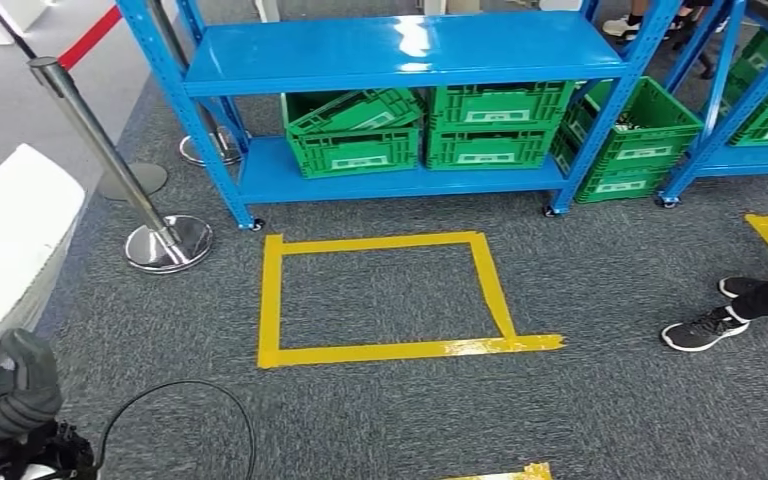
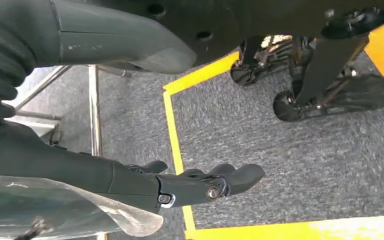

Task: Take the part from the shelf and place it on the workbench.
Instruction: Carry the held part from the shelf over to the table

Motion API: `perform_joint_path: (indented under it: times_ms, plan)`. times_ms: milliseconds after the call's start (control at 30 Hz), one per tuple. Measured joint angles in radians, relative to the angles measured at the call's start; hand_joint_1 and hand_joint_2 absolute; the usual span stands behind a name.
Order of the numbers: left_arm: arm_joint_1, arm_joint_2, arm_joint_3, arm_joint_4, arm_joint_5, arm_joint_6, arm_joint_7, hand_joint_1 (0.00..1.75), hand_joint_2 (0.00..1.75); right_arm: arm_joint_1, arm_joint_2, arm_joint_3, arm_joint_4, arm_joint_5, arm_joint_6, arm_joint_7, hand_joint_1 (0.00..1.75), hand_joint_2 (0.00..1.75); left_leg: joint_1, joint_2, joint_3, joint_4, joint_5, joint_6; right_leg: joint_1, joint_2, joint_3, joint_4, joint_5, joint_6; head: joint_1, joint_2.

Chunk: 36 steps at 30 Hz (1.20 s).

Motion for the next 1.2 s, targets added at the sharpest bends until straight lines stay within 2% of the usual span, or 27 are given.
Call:
perform_joint_path:
  times_ms: [33, 67, 133, 167, 200, 233, 267, 300, 367, 400, 433, 500, 567, 600, 667, 700, 733, 767, 800, 833, 900, 933, 1000, 1033, 1100, 1133, 1200]
  plan:
    - [0.000, 0.000, 0.000, 0.000, 0.000, 0.000, 0.000, 1.75, 1.75, 0.000, 0.000, 0.000, 0.000, 0.000, 0.000, 0.000, 0.00, 1.75, 0.001, -0.007, -0.008, -0.003, 0.011, 0.008, -0.002, 0.007, -0.006, 0.007, -0.008, 0.006, -0.001, 0.000]
    - [0.001, -0.001, 0.000, 0.000, 0.000, 0.000, 0.000, 1.75, 1.75, -0.001, 0.000, 0.000, 0.000, 0.000, 0.000, 0.000, 0.00, 1.75, 0.002, -0.014, -0.018, -0.006, 0.024, 0.015, -0.002, 0.022, -0.018, 0.032, -0.032, 0.011, 0.001, 0.000]
    - [0.001, -0.001, 0.001, 0.000, 0.000, 0.000, 0.000, 1.75, 1.75, 0.000, -0.001, 0.000, 0.000, 0.000, 0.000, 0.000, 0.00, 1.75, 0.002, -0.027, -0.043, -0.003, 0.043, 0.023, -0.002, 0.056, -0.060, 0.145, -0.115, 0.016, 0.004, 0.000]
    - [0.002, -0.001, 0.001, 0.000, 0.000, 0.000, 0.000, 1.75, 1.75, 0.001, -0.001, 0.000, 0.000, 0.000, 0.000, 0.000, 0.00, 1.75, 0.000, -0.035, -0.056, 0.001, 0.051, 0.025, -0.002, 0.064, -0.080, 0.212, -0.152, 0.016, 0.005, 0.000]
    - [0.003, -0.001, 0.001, 0.000, 0.001, 0.000, 0.000, 1.75, 1.75, 0.002, -0.001, 0.000, 0.000, 0.000, 0.000, 0.000, 0.00, 1.75, -0.002, -0.043, -0.068, 0.005, 0.058, 0.025, -0.001, 0.068, -0.088, 0.259, -0.174, 0.016, 0.006, 0.000]
    - [0.004, -0.001, 0.001, 0.000, 0.001, 0.000, 0.000, 1.75, 1.75, 0.003, -0.001, 0.000, 0.000, 0.000, 0.000, 0.000, 0.00, 1.75, -0.003, -0.052, -0.080, 0.009, 0.065, 0.025, 0.000, 0.069, -0.079, 0.270, -0.178, 0.014, 0.006, 0.000]
    - [0.004, -0.001, 0.001, 0.000, 0.001, 0.000, 0.000, 1.75, 1.75, 0.004, -0.001, 0.000, 0.000, 0.000, 0.000, 0.000, 0.00, 1.75, -0.004, -0.062, -0.089, 0.014, 0.070, 0.024, 0.000, 0.072, -0.048, 0.237, -0.163, 0.011, 0.006, 0.000]
    - [0.004, -0.001, 0.001, 0.000, 0.001, 0.000, 0.000, 1.75, 1.75, 0.004, -0.001, 0.000, 0.000, 0.000, 0.000, 0.000, 0.00, 1.75, -0.005, -0.072, -0.097, 0.019, 0.074, 0.022, 0.001, 0.081, 0.000, 0.171, -0.137, 0.007, 0.006, 0.000]
    - [0.005, -0.001, 0.001, 0.000, 0.001, 0.000, 0.000, 1.75, 1.75, 0.003, -0.002, 0.000, 0.000, 0.000, 0.000, 0.000, 0.00, 1.75, -0.005, -0.089, -0.111, 0.031, 0.080, 0.017, 0.001, 0.119, 0.088, 0.034, -0.106, -0.005, 0.005, 0.000]
    - [0.005, -0.001, 0.001, 0.000, 0.000, 0.000, 0.000, 1.75, 1.75, 0.003, -0.004, 0.000, 0.000, 0.000, 0.000, 0.000, 0.00, 1.75, -0.004, -0.097, -0.118, 0.036, 0.084, 0.012, 0.002, 0.133, 0.112, -0.004, -0.101, -0.010, 0.005, 0.000]
    - [0.005, -0.001, 0.001, 0.000, 0.000, 0.000, 0.000, 1.75, 1.75, 0.003, -0.005, 0.000, 0.000, 0.000, 0.000, 0.000, 0.00, 1.75, -0.003, -0.104, -0.124, 0.039, 0.088, 0.007, 0.004, 0.138, 0.119, -0.017, -0.103, -0.013, 0.004, 0.000]
    - [0.006, -0.001, 0.001, 0.000, 0.000, 0.000, 0.000, 1.75, 1.75, 0.004, -0.005, 0.000, 0.000, 0.000, 0.000, 0.000, 0.00, 1.75, 0.001, -0.118, -0.133, 0.042, 0.095, -0.004, 0.004, 0.117, 0.119, -0.021, -0.093, -0.021, 0.005, 0.000]
    - [0.007, -0.001, 0.001, -0.001, 0.000, 0.000, 0.000, 1.75, 1.75, 0.003, -0.004, 0.000, 0.000, 0.000, -0.001, 0.000, 0.00, 1.75, 0.002, -0.100, -0.151, 0.074, 0.072, -0.016, 0.000, 0.093, 0.117, -0.030, -0.083, -0.031, 0.002, 0.000]
    - [0.006, -0.001, 0.001, -0.001, 0.000, 0.000, 0.000, 1.75, 1.75, 0.003, -0.004, 0.000, 0.001, 0.000, -0.001, 0.000, 0.00, 1.75, 0.004, -0.083, -0.171, 0.118, 0.042, -0.023, -0.003, 0.080, 0.115, -0.033, -0.079, -0.035, -0.001, 0.000]
    - [0.006, -0.001, 0.001, -0.001, 0.000, 0.001, 0.000, 1.75, 1.75, 0.006, -0.004, 0.000, 0.001, 0.000, -0.001, 0.000, 0.00, 1.75, 0.011, -0.057, -0.228, 0.249, -0.027, -0.039, -0.003, 0.055, 0.106, -0.032, -0.075, -0.037, -0.005, 0.000]
    - [0.006, 0.000, 0.000, -0.001, 0.000, 0.001, 0.000, 1.75, 1.75, 0.007, -0.004, 0.000, 0.000, 0.000, -0.001, 0.000, 0.00, 1.75, 0.016, -0.053, -0.249, 0.303, -0.047, -0.045, -0.003, 0.041, 0.101, -0.031, -0.074, -0.036, -0.005, 0.000]
    - [0.006, 0.000, 0.000, -0.001, 0.001, 0.001, 0.000, 1.75, 1.75, 0.008, -0.004, 0.000, 0.000, 0.000, 0.000, 0.000, 0.00, 1.75, 0.021, -0.050, -0.253, 0.324, -0.049, -0.051, -0.004, 0.028, 0.097, -0.029, -0.073, -0.034, -0.005, 0.000]
    - [0.007, 0.000, 0.000, -0.001, 0.001, 0.001, 0.000, 1.75, 1.75, 0.009, -0.004, 0.000, 0.000, 0.000, 0.000, 0.000, 0.00, 1.75, 0.025, -0.046, -0.237, 0.305, -0.032, -0.055, -0.005, 0.015, 0.095, -0.028, -0.072, -0.033, -0.005, 0.000]
    - [0.007, 0.000, 0.000, -0.001, 0.001, 0.001, 0.000, 1.75, 1.75, 0.008, -0.004, 0.000, 0.000, 0.000, 0.000, 0.000, 0.00, 1.75, 0.028, -0.037, -0.203, 0.247, 0.000, -0.058, -0.006, 0.003, 0.094, -0.026, -0.072, -0.030, -0.005, 0.000]
    - [0.006, 0.000, 0.000, -0.001, 0.001, 0.001, 0.000, 1.75, 1.75, 0.008, -0.004, 0.000, 0.000, 0.000, 0.000, 0.000, 0.00, 1.75, 0.029, -0.017, -0.160, 0.171, 0.029, -0.059, -0.007, -0.008, 0.094, -0.024, -0.072, -0.027, -0.005, 0.000]
    - [0.006, -0.001, 0.000, -0.001, 0.001, 0.001, 0.000, 1.75, 1.75, 0.006, -0.004, 0.000, 0.000, 0.000, 0.000, 0.000, 0.00, 1.75, 0.024, 0.016, -0.104, 0.060, 0.061, -0.048, -0.004, -0.025, 0.093, -0.021, -0.073, -0.015, -0.006, 0.000]
    - [0.006, -0.001, 0.000, -0.001, 0.001, 0.000, 0.000, 1.75, 1.75, 0.005, -0.005, 0.000, 0.000, 0.000, 0.000, 0.000, 0.00, 1.75, 0.020, 0.023, -0.098, 0.040, 0.062, -0.039, -0.002, -0.033, 0.093, -0.021, -0.072, -0.008, -0.006, 0.000]
    - [0.008, -0.001, 0.001, -0.001, 0.001, 0.001, 0.000, 1.75, 1.75, 0.002, -0.004, 0.000, 0.000, 0.000, 0.000, 0.000, 0.00, 1.75, 0.016, 0.005, -0.104, 0.036, 0.066, -0.018, -0.003, -0.046, 0.095, -0.023, -0.071, 0.006, -0.005, 0.000]
    - [0.009, -0.001, 0.001, -0.001, 0.000, 0.001, 0.000, 1.75, 1.75, 0.001, -0.004, 0.000, 0.000, 0.000, 0.000, 0.000, 0.00, 1.75, 0.016, -0.003, -0.106, 0.033, 0.070, -0.009, -0.005, -0.036, 0.092, -0.019, -0.077, 0.013, -0.005, 0.000]
    - [0.008, -0.001, 0.001, -0.001, 0.000, 0.001, 0.000, 1.75, 1.75, 0.000, -0.004, 0.000, 0.000, 0.000, 0.000, 0.000, 0.00, 1.75, 0.018, -0.021, -0.108, 0.027, 0.080, 0.008, -0.008, 0.016, 0.064, 0.041, -0.122, 0.019, -0.001, 0.000]
    - [0.008, -0.001, 0.001, -0.001, -0.001, 0.000, 0.000, 1.75, 1.75, 0.001, -0.004, 0.000, 0.000, 0.000, 0.000, -0.001, 0.00, 1.75, 0.018, -0.030, -0.112, 0.026, 0.083, 0.013, -0.008, 0.045, 0.035, 0.105, -0.159, 0.019, 0.001, 0.000]
    - [0.008, -0.002, 0.002, -0.001, 0.000, 0.000, 0.000, 1.75, 1.75, 0.005, -0.004, 0.000, 0.000, 0.000, 0.000, 0.000, 0.00, 1.75, 0.014, -0.052, -0.119, 0.027, 0.087, 0.019, -0.007, 0.068, -0.028, 0.242, -0.218, 0.015, 0.003, 0.000]
